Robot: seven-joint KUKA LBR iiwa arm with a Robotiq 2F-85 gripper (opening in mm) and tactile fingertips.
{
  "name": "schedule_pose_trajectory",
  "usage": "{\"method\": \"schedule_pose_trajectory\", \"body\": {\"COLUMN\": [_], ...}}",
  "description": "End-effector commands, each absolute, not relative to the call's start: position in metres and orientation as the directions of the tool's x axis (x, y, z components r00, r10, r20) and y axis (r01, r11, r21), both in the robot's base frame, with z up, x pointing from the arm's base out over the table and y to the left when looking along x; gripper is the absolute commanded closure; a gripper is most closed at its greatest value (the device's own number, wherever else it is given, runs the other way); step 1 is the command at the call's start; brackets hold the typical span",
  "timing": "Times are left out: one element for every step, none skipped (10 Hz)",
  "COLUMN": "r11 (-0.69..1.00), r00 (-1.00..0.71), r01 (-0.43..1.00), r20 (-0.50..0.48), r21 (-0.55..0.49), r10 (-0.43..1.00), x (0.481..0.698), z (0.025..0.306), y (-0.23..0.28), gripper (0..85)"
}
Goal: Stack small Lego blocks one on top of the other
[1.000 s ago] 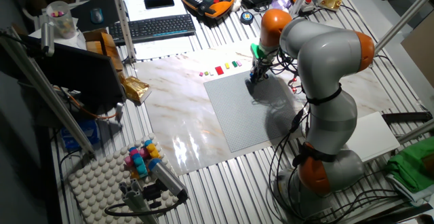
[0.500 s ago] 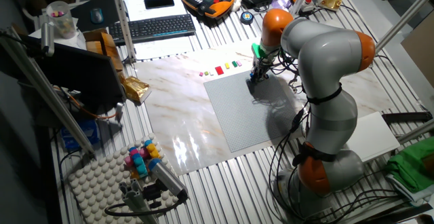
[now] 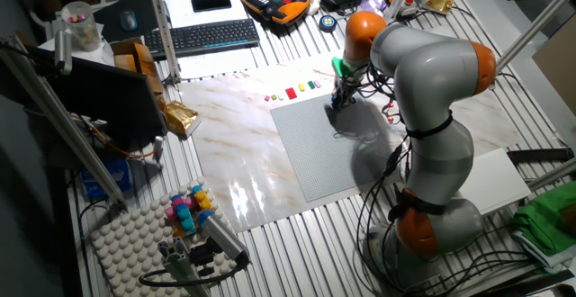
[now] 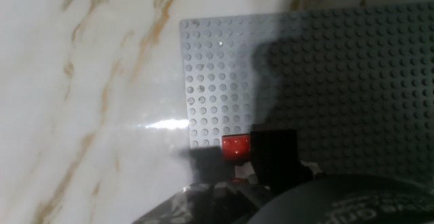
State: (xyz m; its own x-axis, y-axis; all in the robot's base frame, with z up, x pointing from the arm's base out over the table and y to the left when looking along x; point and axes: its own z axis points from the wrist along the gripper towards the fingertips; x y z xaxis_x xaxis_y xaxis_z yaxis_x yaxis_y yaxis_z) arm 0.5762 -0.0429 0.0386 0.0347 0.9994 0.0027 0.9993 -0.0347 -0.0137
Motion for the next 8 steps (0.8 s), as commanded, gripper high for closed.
{"method": "schedule_pose_trajectory", "body": {"r11": [-0.035, -0.035, -0.035, -0.035, -0.030, -0.007, 0.009, 0.011], "r00": [0.035, 0.035, 0.035, 0.035, 0.030, 0.007, -0.008, -0.011], "r01": [0.999, 0.999, 0.999, 0.999, 0.999, 1.000, 1.000, 1.000], "r20": [0.003, 0.003, 0.002, 0.001, 0.005, 0.014, 0.014, 0.009], "r21": [-0.009, 0.000, 0.000, -0.004, -0.021, -0.026, -0.019, -0.013], "r10": [0.999, 0.999, 0.999, 0.999, 1.000, 1.000, 1.000, 1.000], "x": [0.5767, 0.5768, 0.5768, 0.5765, 0.5751, 0.5745, 0.5755, 0.5772], "z": [0.0391, 0.0391, 0.0387, 0.0384, 0.0380, 0.0382, 0.0394, 0.0431], "y": [-0.0434, -0.0436, -0.0435, -0.0438, -0.0457, -0.0469, -0.0460, -0.0461], "gripper": [77.0, 83.0, 83.3, 83.3, 83.3, 83.3, 84.0, 84.0]}}
